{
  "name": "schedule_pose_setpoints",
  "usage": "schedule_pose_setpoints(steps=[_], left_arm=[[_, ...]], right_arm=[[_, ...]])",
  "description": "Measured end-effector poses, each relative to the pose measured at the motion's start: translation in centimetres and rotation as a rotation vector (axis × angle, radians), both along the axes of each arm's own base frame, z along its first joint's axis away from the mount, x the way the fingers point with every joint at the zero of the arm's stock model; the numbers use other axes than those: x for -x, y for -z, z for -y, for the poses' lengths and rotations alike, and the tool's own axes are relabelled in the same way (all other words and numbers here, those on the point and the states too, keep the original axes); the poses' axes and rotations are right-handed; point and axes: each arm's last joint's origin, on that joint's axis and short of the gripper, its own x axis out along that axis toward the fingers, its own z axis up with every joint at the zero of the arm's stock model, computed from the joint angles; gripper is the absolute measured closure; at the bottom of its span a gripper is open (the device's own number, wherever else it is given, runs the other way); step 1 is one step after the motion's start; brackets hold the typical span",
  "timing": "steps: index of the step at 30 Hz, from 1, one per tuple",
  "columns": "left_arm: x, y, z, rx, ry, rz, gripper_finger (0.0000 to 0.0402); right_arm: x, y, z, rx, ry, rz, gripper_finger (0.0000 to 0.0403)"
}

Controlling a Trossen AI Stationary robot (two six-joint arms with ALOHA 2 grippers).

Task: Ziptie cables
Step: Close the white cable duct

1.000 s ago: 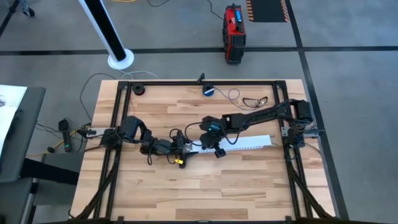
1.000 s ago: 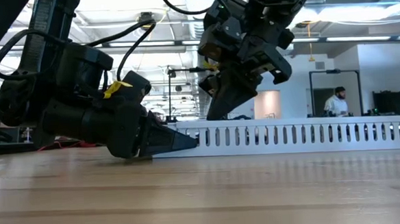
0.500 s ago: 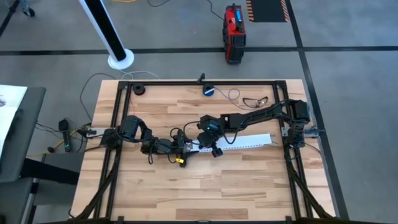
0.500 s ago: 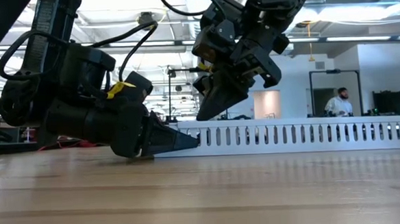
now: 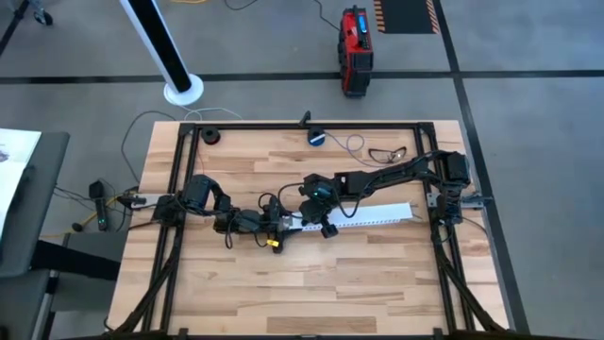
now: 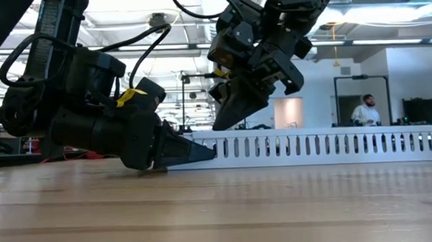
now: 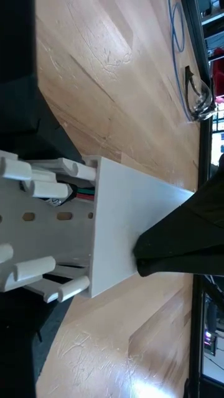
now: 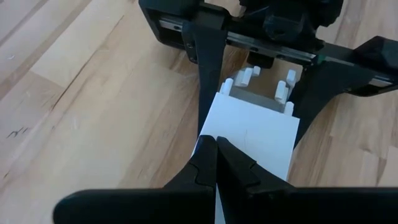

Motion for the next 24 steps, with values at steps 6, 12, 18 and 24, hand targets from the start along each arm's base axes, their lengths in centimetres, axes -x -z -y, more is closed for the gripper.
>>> schedule_pose_setpoints(steps=[6,12,18,24], left_arm=[[-0.1,0.0,0.0,0.005,-0.013,0.002,0.0171],[-0.1,0.0,-0.1,0.002,-0.024,0.0,0.0167],[0.0,0.0,-0.1,0.004,-0.017,0.0,0.0165],[0.0,0.0,-0.1,0.002,-0.027,0.0,0.0165]], right_arm=[[0.4,0.2,0.5,-0.008,0.013,-0.046,0.0403],[0.5,0.3,0.6,-0.008,0.016,-0.062,0.0403],[0.7,0.5,0.9,-0.01,0.025,-0.09,0.0403],[0.8,0.5,1.3,-0.013,0.039,-0.093,0.0403]])
